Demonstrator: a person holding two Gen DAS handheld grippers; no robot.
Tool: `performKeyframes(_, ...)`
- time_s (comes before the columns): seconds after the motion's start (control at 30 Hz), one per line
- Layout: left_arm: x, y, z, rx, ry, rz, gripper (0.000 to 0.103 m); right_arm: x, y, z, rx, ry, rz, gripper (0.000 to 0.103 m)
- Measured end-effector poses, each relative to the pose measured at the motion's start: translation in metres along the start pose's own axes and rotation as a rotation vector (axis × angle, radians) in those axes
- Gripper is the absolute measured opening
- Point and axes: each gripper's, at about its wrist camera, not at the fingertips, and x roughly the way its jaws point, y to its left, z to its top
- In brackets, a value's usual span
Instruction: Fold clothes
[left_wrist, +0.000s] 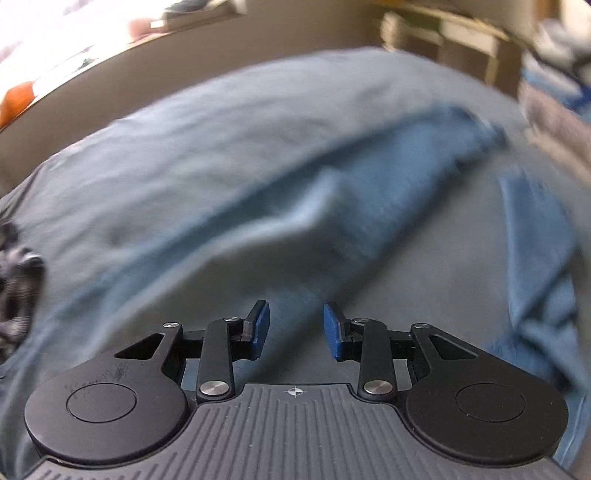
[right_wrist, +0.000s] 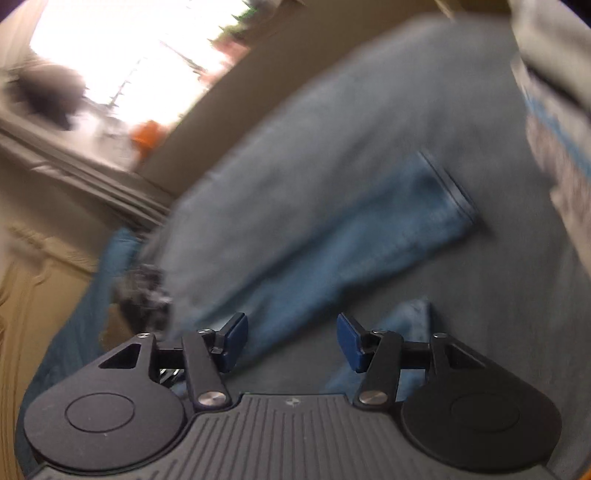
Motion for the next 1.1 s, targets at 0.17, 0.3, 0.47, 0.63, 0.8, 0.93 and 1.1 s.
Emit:
performKeyframes(0.17, 0.016, -0.025, -0.022, 0.078, 0.014, 0.022, 0.032, 0.06, -0.082, 0.021, 0.247, -0.074, -0.08, 0.056)
performKeyframes(0.3, 0.018, -0.023, -0.019, 0.076, -0.002, 0.083, 0.032, 0.091, -0.133, 0.03, 0.441, -0.162, -0.117, 0.056)
performKeyframes(0.47, 0.029, -0.042, -0.021, 0.21, -0.007, 0.137, 0.032, 0.106, -0.144, 0.039, 0.468, -0.235, -0.092, 0.055)
performKeyframes(0.63, 0.031, -0.051, -0.018, 0.261, -0.036, 0.166, 0.031, 0.105, -0.126, 0.046, 0.354, -0.247, -0.141, 0.01)
performKeyframes(0.8, 0.027, -0.053, -0.018, 0.245, -0.049, 0.171, 0.025, 0.075, -0.096, 0.051, 0.191, -0.322, -0.165, 0.002)
performKeyframes(0.93, 0.016, -0.064, -0.023, 0.296, -0.079, 0.193, 0.029, 0.075, -0.094, 0.053, 0.163, -0.294, -0.219, 0.002)
performKeyframes(1.1, 0.018, -0.059, -0.018, 0.273, -0.078, 0.185, 0.034, 0.077, -0.101, 0.056, 0.198, -0.294, -0.199, 0.003)
